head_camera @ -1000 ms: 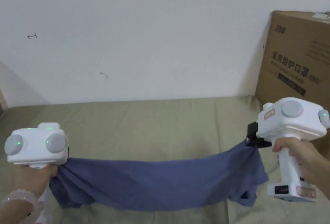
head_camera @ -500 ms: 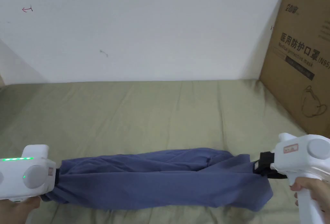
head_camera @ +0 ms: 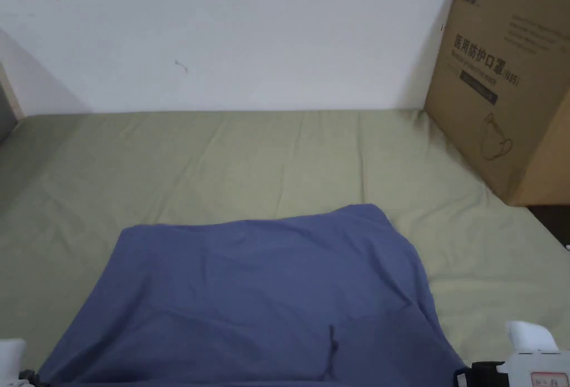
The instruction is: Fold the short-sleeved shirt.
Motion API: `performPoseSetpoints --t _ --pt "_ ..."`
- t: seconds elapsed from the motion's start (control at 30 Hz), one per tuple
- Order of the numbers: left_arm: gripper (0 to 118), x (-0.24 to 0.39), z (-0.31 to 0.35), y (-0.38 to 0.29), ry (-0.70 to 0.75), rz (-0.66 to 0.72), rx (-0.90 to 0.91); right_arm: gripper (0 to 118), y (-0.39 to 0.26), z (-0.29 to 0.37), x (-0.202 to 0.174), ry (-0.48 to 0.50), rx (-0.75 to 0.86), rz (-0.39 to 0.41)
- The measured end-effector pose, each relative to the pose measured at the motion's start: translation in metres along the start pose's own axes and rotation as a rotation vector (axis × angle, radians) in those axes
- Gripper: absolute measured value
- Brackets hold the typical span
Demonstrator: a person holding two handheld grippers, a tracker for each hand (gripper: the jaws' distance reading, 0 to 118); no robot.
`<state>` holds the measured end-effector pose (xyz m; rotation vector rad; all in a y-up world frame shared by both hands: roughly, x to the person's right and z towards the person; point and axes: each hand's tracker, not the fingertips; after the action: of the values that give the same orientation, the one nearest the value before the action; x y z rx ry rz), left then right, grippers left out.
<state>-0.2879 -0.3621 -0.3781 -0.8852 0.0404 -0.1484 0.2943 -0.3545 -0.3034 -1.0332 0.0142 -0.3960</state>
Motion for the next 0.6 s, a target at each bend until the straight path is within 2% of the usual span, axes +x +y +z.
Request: performPoseSetpoints --t 0.07,0.23,0.3,0.33,0.37,0.4,0.43,0.47,0.5,0.6 --pt "3 -0.006 0.007 -0.022 0.008 0.004 -0.026 2 -0.026 0.004 0.005 0.028 -0.036 -0.071" --pt "5 -0.015 0.004 -0.048 -0.015 0.034 -0.028 2 -0.054 -0.005 0.008 0.001 -0.062 -0.048" --pt "16 -0.012 0.0 -0.048 -0.013 0.04 -0.018 3 -0.054 -0.011 0.008 -0.003 -0.051 -0.057" --pt "35 -0.012 0.001 -0.047 -0.005 0.066 -0.01 5 -0.053 -0.012 0.008 -0.008 -0.035 -0.064" --pt "55 -0.013 0.003 -0.047 -0.014 0.088 -0.002 13 -0.051 -0.013 0.009 -0.008 -0.014 -0.071" --pt "75 -0.015 0.006 -0.048 -0.039 0.104 -0.002 29 -0.049 -0.012 0.009 -0.007 -0.01 -0.076" --pt "89 -0.019 0.009 -0.047 -0.062 0.127 -0.006 57 -0.047 -0.011 0.008 -0.025 -0.006 -0.078" --pt "91 -0.023 0.013 -0.046 -0.082 0.148 -0.007 77 -0.045 -0.009 0.007 -0.046 0.001 -0.069" --pt "91 -0.027 0.019 -0.045 -0.098 0.163 -0.001 86 -0.044 -0.006 0.006 -0.07 0.005 -0.047" --pt "91 -0.035 0.043 -0.044 -0.141 0.203 0.038 85 -0.042 0.011 -0.003 -0.099 0.059 0.042"
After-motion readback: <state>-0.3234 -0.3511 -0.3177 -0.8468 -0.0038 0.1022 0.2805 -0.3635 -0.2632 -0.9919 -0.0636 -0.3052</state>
